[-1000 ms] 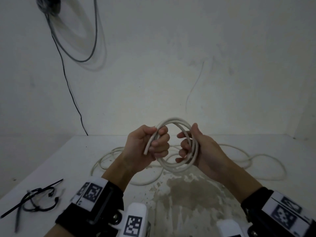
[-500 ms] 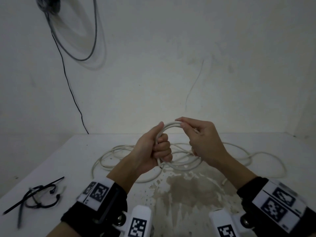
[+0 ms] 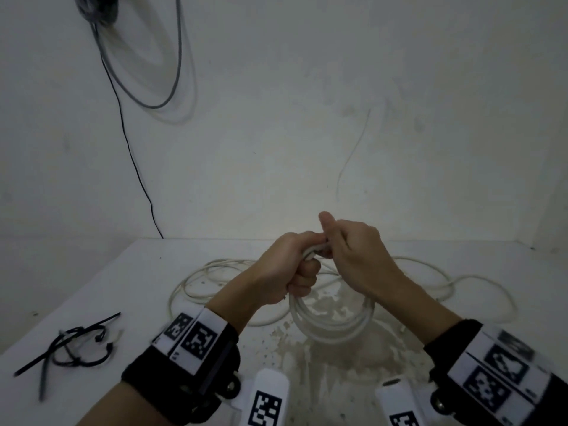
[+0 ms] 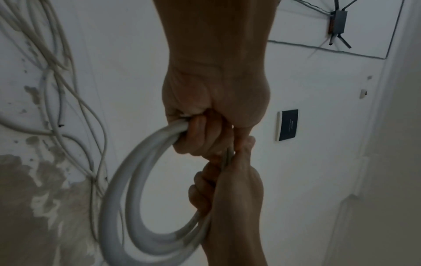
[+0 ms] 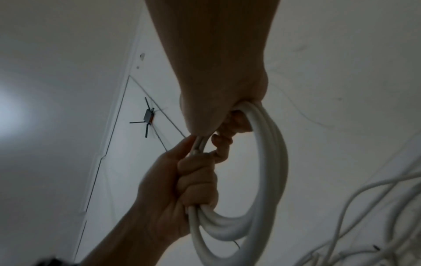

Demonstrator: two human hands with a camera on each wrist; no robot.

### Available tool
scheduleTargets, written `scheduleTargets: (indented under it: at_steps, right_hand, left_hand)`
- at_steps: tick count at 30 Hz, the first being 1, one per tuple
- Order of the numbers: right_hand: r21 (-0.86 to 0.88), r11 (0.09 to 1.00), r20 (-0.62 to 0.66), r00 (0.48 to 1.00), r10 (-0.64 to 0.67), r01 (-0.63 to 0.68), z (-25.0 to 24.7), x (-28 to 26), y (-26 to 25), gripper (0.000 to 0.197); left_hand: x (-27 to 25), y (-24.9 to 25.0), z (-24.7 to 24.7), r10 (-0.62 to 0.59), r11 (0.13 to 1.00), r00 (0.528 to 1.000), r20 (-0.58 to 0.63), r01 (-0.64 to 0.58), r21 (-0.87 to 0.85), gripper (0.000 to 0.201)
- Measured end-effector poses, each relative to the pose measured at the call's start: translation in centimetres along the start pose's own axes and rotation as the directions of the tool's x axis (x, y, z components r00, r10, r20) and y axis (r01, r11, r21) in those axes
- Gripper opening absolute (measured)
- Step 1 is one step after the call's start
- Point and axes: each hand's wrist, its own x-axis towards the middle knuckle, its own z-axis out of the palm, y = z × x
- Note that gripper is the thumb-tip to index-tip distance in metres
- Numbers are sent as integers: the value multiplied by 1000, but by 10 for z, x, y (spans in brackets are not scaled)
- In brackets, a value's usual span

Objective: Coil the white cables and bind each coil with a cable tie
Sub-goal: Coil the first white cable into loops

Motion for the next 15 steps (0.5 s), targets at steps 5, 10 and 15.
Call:
scheduleTargets:
  at_steps: [5,10,15]
  right_hand:
    - [259,955,-135,974,183,-144,10,-8,2,61]
    - [446,871,160,976,148,-205,2,-14,-5,50]
    - [274,953,198,962,-189,131,-1,-16,2,19]
  left_hand:
    - [1,5,6,142,988,956,-256,-119,102,32]
    - [-2,8,5,246,907,926,-286,-116,405,47]
    - [-5,12,1,130,895,970,-204,-26,445,69]
